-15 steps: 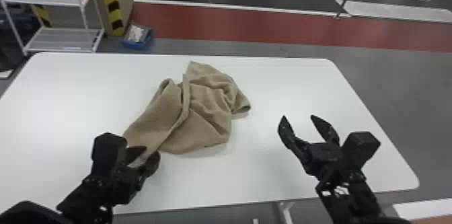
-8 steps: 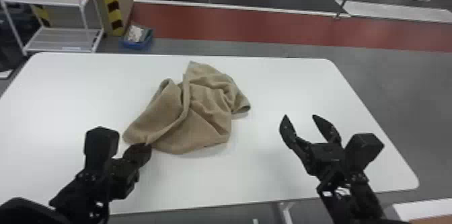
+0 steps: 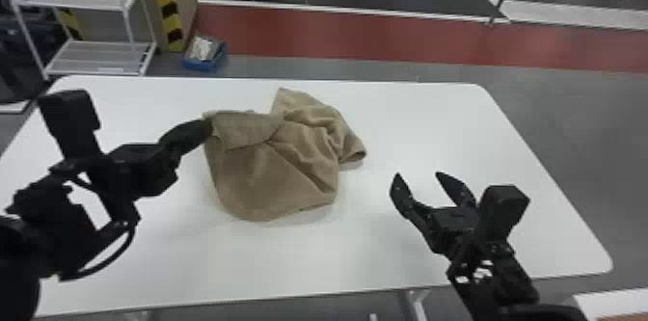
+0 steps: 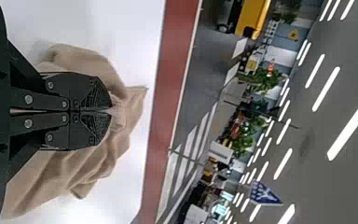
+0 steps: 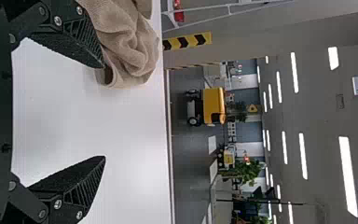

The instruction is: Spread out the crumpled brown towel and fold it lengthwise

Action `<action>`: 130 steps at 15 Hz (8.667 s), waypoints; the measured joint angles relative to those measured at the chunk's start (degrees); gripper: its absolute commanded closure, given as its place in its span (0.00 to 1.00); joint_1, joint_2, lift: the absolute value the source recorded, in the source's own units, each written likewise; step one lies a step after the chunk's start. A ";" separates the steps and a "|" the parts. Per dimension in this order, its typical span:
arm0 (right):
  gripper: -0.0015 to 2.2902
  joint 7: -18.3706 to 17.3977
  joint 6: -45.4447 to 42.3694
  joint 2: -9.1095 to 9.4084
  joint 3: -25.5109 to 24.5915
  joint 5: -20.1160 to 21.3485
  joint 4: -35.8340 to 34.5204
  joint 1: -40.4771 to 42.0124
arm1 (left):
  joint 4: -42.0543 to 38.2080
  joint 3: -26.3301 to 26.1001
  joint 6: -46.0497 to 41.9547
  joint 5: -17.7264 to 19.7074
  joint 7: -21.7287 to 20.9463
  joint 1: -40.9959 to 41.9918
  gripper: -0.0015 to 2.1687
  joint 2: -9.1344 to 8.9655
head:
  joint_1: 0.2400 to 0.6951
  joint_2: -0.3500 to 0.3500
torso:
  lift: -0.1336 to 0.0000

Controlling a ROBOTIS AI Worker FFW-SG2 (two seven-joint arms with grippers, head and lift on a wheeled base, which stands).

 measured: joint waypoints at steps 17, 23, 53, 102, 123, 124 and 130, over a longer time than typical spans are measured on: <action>0.14 5.87 14.60 -2.16 3.76 3.73 7.58 -13.67 | 2.65 10.90 -12.85 5.13 9.82 2.02 0.62 2.20 | 1.00 0.65 | 0.10; 0.18 8.35 14.35 -2.25 8.75 4.74 17.48 -22.04 | 3.08 10.18 -13.84 4.46 9.39 2.15 0.62 2.13 | 1.00 0.70 | 0.10; 0.81 10.64 33.63 -11.03 -3.01 3.31 -6.98 -20.30 | -1.52 14.64 -19.84 16.82 9.25 3.54 0.62 5.85 | 0.74 0.57 | 0.10; 0.33 20.07 22.59 -16.01 -1.05 31.71 -0.84 -5.98 | -2.55 9.03 -12.09 -0.20 7.65 11.47 0.62 -0.30 | 1.00 0.35 | 0.10; 0.63 24.70 23.97 -17.00 -5.74 26.82 2.43 -10.48 | 4.31 2.10 -10.68 -32.29 11.95 11.08 0.10 2.25 | 1.00 0.36 | 0.10; 0.63 24.70 23.99 -17.00 -5.70 26.91 2.72 -10.87 | 4.99 2.20 -11.77 -33.04 12.04 11.54 0.10 2.63 | 1.00 0.37 | 0.10; 0.63 24.70 24.46 -16.88 -4.75 27.13 3.67 -12.06 | 6.86 -0.71 -17.97 -39.70 12.44 13.23 0.07 6.12 | 1.00 0.37 | 0.10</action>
